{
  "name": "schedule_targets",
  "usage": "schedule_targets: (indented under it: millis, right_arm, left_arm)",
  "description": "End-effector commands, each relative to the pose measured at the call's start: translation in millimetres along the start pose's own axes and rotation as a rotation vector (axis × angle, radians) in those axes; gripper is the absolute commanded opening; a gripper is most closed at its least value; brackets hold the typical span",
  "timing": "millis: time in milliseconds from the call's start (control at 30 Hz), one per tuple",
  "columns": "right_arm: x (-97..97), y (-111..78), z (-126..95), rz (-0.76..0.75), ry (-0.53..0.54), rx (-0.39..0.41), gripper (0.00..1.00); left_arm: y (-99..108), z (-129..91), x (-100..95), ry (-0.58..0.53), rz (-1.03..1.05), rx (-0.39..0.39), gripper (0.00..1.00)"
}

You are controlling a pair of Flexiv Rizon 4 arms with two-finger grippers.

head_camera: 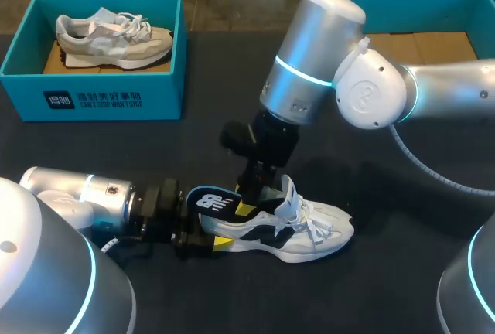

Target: Take the shoe out of the shoebox, open the shoe tongue, remove and reinsert the insole, then place the shoe into the shoebox

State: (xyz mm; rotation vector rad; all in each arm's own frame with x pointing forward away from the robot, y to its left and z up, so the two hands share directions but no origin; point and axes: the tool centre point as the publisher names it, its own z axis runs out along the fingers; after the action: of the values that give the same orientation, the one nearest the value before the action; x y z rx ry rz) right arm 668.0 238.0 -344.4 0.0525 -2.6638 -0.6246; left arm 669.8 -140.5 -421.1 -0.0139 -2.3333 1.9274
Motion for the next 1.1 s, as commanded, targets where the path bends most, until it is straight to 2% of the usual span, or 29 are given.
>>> schedule_targets:
  millis: [33, 67, 133, 167, 500, 533, 567, 1067, 1100]
  right_arm:
    - [-1.4, -0.1, 6, -0.004, 0.007, -0.011, 0.32]
    - [-1.3, 0.4, 6, -0.006, 0.008, -0.013, 0.29]
    - [-1.0, 2.9, 8, -0.014, 0.011, -0.018, 0.05]
    - [-0.9, 3.7, 9, -0.018, 0.011, -0.023, 0.00]
    - [4.3, 18.6, 0, -0.046, -0.017, -0.045, 0.00]
    - [8.8, 26.0, -8, -0.069, -0.034, -0.075, 0.00]
    - [12.8, 30.9, -14, -0.072, -0.052, -0.064, 0.00]
    - [12.8, 30.9, -14, -0.072, -0.052, -0.064, 0.00]
    - [12.2, 38.4, -17, -0.074, -0.054, -0.053, 0.00]
  left_arm:
    - [3, 2, -1.8, -0.001, 0.000, 0.000, 0.00]
    - [3, 2, -1.8, -0.001, 0.000, 0.000, 0.00]
    - [3, 2, -1.8, -0.001, 0.000, 0.000, 0.00]
    - [3, 2, -1.8, -0.001, 0.000, 0.000, 0.00]
    - [3, 2, -1.8, -0.001, 0.000, 0.000, 0.00]
    - [3, 2, -1.8, -0.001, 0.000, 0.000, 0.00]
    - [3, 2, -1.8, -0.001, 0.000, 0.000, 0.00]
    - [3, 2, -1.8, -0.001, 0.000, 0.000, 0.00]
    - [3, 2, -1.8, -0.001, 0.000, 0.000, 0.00]
